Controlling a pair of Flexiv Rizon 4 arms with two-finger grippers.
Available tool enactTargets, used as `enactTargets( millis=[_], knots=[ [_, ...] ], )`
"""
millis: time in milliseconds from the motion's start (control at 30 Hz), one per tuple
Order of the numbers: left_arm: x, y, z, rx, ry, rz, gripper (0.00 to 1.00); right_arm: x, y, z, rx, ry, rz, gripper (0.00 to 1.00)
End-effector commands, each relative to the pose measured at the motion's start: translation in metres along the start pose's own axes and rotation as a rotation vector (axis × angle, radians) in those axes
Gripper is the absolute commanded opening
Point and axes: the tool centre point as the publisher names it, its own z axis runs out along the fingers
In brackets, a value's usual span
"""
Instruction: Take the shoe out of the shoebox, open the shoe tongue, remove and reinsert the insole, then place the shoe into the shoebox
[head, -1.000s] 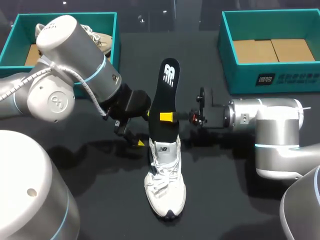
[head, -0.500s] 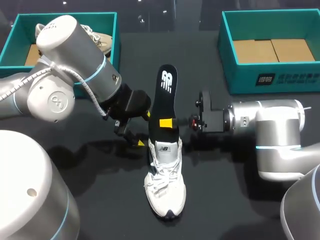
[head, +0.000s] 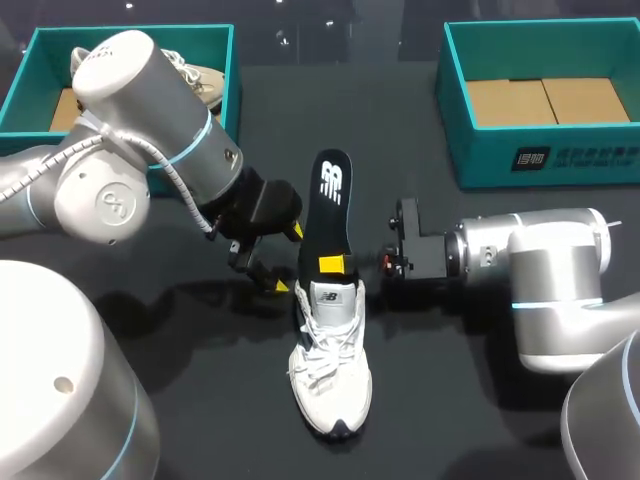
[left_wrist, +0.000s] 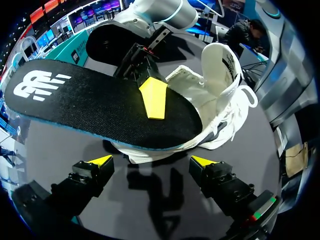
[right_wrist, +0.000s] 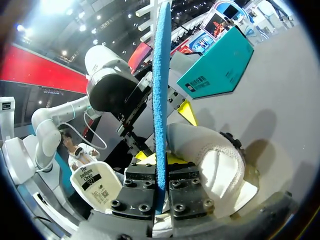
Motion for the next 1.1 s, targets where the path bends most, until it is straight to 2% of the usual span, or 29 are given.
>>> enactTargets(
  millis=[33, 600, 900, 933, 1100],
  knots=[
    [0.001, 0.0, 0.0, 0.0, -0.001, 0.001, 1.0, 0.002, -0.016, 0.006, 0.006, -0.015, 0.006, 0.0],
    [0.001, 0.0, 0.0, 0.0, -0.001, 0.001, 1.0, 0.006, -0.046, 0.011, 0.052, -0.007, 0.074, 0.0],
    [0.001, 0.0, 0.0, 0.0, -0.001, 0.001, 1.0, 0.011, -0.035, 0.008, 0.05, -0.003, 0.041, 0.0],
    [0.001, 0.0, 0.0, 0.0, -0.001, 0.001, 1.0, 0.011, -0.033, 0.008, 0.051, 0.004, 0.034, 0.08],
    [0.001, 0.0, 0.0, 0.0, -0.001, 0.001, 1.0, 0.013, -0.025, 0.007, 0.053, 0.02, 0.008, 0.21]
  ],
)
